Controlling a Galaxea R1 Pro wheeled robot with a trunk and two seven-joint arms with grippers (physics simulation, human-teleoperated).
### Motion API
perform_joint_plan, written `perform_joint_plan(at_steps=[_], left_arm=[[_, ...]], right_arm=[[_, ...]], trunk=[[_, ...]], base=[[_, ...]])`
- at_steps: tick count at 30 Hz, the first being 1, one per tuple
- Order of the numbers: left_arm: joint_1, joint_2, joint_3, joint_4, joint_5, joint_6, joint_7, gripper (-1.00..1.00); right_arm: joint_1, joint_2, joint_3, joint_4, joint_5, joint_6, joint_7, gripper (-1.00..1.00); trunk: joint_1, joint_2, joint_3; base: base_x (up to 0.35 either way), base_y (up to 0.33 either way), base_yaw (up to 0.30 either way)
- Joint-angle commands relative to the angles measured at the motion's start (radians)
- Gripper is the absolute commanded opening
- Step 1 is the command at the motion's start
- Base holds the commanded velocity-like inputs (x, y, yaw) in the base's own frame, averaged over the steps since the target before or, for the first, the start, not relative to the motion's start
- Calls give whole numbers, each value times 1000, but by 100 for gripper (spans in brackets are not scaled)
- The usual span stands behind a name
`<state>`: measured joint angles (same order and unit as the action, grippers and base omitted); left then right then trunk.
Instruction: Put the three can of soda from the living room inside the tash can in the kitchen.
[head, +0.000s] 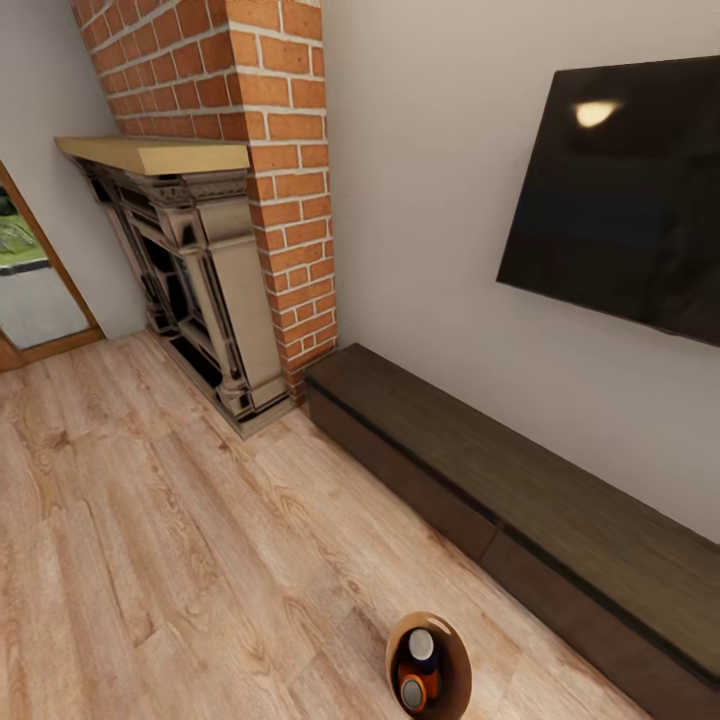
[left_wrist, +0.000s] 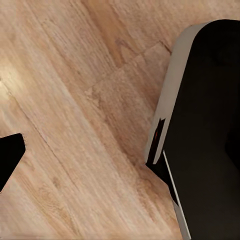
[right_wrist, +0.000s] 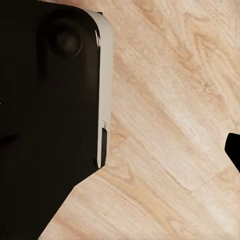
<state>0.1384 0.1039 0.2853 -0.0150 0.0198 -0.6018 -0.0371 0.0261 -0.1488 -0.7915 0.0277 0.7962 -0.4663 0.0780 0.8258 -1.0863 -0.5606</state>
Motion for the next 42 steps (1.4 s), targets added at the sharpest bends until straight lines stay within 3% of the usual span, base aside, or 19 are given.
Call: perform_joint_plan(at_steps=[1, 14, 23, 42], left_arm=[[-1, 0, 0, 0, 0, 0, 2, 100], [-6, 3, -2, -3, 1, 21, 14, 100], [-8, 12, -2, -2, 0, 24, 76, 100], [-12, 11, -5, -5, -10, 85, 77, 100]], right_arm=[[0, 0, 0, 0, 0, 0, 0, 100], [0, -2, -1, 0, 0, 1, 0, 100], [0, -2, 1, 3, 1, 4, 0, 100], [0, 0, -1, 2, 0, 6, -1, 100]], trunk=[[-4, 7, 3], [-54, 98, 44], [-88, 161, 72], [-161, 294, 132]], base=[[0, 0, 0], [0, 0, 0], [0, 0, 0], [0, 0, 0]])
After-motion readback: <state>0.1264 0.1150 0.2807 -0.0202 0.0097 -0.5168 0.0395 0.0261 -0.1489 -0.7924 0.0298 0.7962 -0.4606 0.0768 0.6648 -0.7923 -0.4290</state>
